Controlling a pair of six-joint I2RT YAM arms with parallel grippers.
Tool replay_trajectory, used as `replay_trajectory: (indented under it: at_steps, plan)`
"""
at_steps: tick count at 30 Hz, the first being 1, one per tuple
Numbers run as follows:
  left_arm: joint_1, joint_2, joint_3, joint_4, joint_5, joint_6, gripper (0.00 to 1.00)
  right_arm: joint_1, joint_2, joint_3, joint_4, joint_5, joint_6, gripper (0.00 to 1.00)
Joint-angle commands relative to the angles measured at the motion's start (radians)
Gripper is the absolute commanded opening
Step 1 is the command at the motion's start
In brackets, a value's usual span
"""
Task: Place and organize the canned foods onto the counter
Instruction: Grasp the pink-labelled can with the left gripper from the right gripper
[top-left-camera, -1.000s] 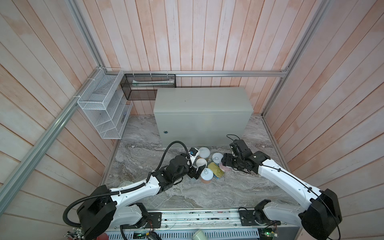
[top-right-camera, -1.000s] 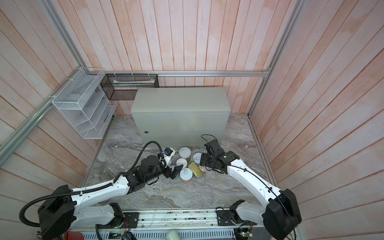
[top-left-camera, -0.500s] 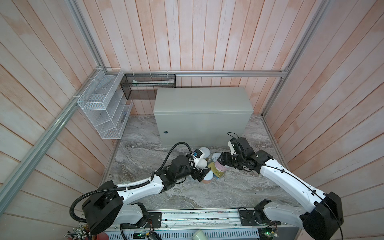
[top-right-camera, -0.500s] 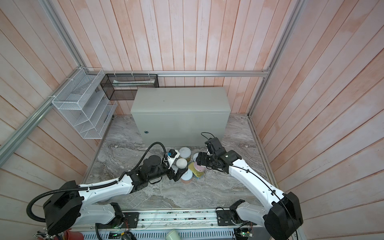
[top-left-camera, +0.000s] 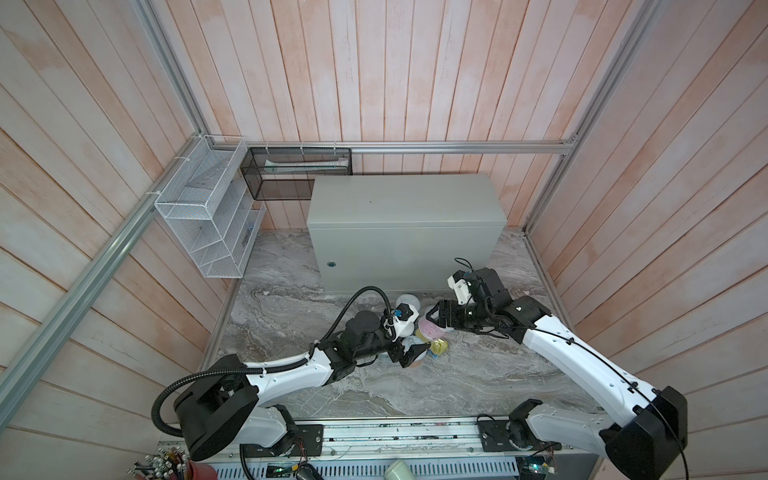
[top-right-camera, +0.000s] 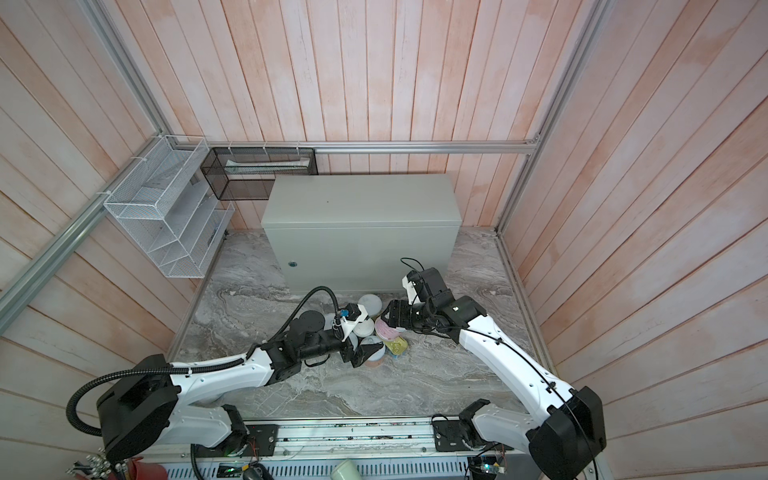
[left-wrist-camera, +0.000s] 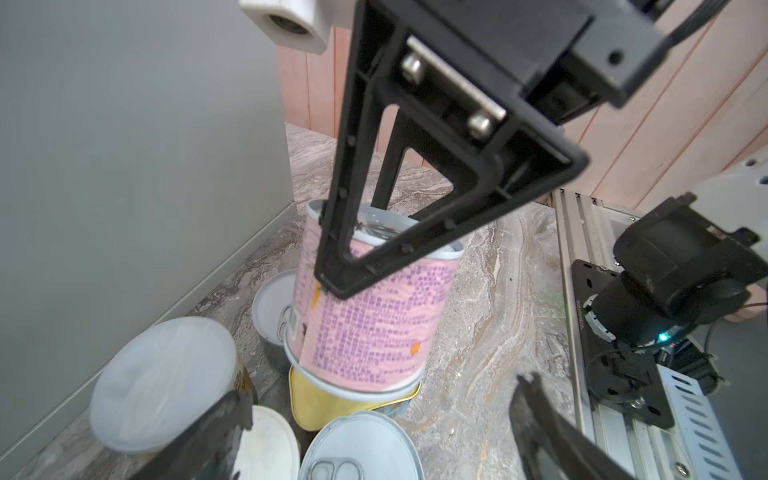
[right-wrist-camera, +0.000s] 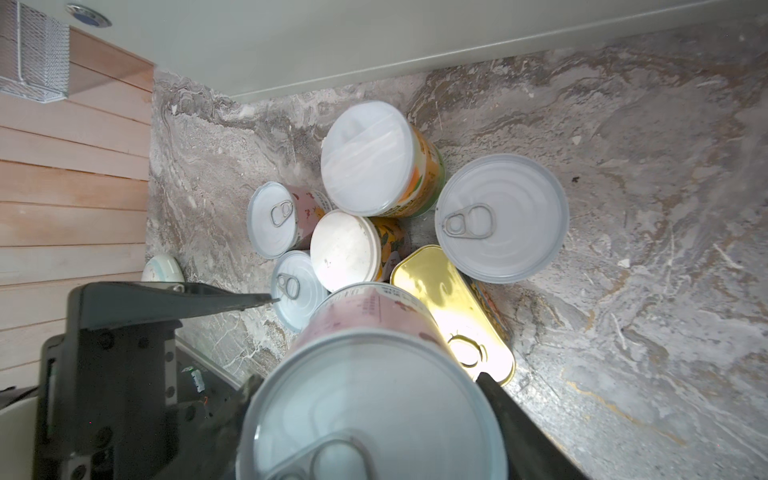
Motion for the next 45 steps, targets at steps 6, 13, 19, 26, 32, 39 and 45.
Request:
replay_trajectory:
  at_steps: [6,13,19,26,32,39,45]
  plan:
    - [-0.005,0.066,0.06,0.113,0.059,0.04,1.0,0.006,-0.033,0.047,0.034,-0.069,-0.014,0.38]
    - [-0.007,0.12,0.099,0.119,0.073,0.058,1.0,0.006,-0.036,0.035,0.048,-0.101,-0.012,0.38]
    - [-0.006,0.156,0.113,0.144,0.079,0.049,1.0,0.005,-0.039,0.024,0.061,-0.106,-0.008,0.38]
    - [-0.006,0.179,0.116,0.169,0.081,0.036,0.98,0.006,-0.048,0.005,0.08,-0.113,0.018,0.38]
    - [-0.006,0.199,0.137,0.149,0.093,0.044,0.83,0.006,-0.063,-0.027,0.125,-0.131,0.044,0.38]
    - [-0.005,0.206,0.167,0.113,0.082,0.059,0.71,0.011,-0.058,-0.035,0.133,-0.133,0.046,0.38]
    - [-0.005,0.196,0.184,0.108,0.072,0.018,0.65,0.014,-0.054,-0.034,0.127,-0.117,0.043,0.44]
